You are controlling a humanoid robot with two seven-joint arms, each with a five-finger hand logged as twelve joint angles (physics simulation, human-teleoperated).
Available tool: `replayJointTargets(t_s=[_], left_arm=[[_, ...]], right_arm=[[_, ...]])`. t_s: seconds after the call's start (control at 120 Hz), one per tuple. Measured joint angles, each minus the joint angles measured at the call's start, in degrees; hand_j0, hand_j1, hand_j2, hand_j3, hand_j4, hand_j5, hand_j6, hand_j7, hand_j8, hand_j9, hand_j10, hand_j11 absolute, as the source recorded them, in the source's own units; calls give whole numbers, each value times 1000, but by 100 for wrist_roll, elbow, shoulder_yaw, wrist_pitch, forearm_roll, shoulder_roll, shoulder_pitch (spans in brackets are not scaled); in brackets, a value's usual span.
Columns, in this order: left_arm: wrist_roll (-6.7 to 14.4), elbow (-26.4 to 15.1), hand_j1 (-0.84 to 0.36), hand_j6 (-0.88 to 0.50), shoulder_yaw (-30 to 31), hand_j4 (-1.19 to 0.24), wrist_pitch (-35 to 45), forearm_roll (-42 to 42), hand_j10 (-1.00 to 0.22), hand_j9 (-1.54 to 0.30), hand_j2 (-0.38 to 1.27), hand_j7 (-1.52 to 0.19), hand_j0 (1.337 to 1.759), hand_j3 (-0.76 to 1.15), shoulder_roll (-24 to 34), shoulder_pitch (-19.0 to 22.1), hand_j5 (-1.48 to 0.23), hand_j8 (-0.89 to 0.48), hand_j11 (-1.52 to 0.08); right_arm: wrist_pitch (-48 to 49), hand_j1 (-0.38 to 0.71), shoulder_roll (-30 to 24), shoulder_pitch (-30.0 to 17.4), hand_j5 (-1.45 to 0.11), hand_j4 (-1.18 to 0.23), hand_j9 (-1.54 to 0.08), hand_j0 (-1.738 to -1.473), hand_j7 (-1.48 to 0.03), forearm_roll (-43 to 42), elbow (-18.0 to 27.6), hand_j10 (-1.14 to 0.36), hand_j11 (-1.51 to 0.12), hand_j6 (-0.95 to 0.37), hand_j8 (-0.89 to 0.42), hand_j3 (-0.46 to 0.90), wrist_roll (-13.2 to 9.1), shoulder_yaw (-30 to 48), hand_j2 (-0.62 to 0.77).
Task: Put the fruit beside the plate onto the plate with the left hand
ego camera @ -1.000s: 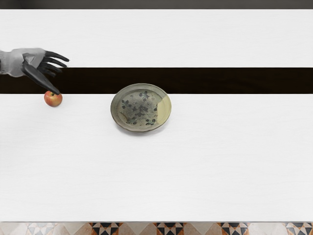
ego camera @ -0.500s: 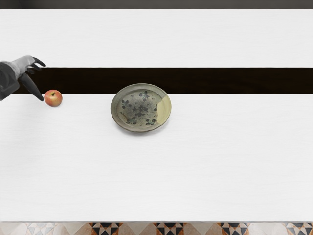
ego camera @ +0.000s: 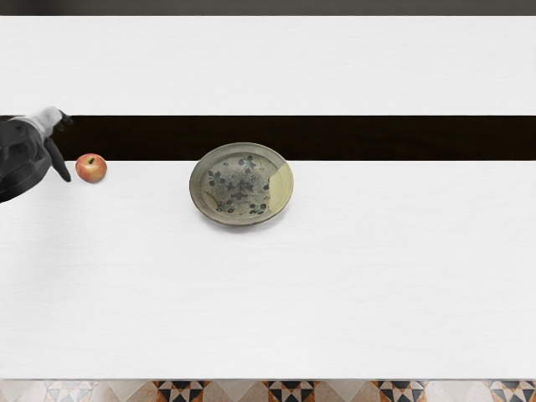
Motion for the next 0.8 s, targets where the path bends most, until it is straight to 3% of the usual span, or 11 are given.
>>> replayJointTargets(t_s=[0.333, 0.8], left_arm=[[34, 160, 54, -252, 11, -251, 2, -194, -251, -322, 53, -322, 1658, 0, -381, 31, -323, -252, -322], [400, 430, -4, -300, 20, -299, 3, -218, -298, -385, 62, -385, 1658, 0, -670, 140, -385, -299, -385]], right_arm=[[0, -307, 0, 2, -45, -35, -45, -1658, -45, 1, 0, -35, -45, -35, -35, 0, -2, 0, -7], [0, -308, 0, 27, -45, -35, -45, -1658, -45, -1, 0, -35, -45, -35, -35, 0, -7, 0, -7]])
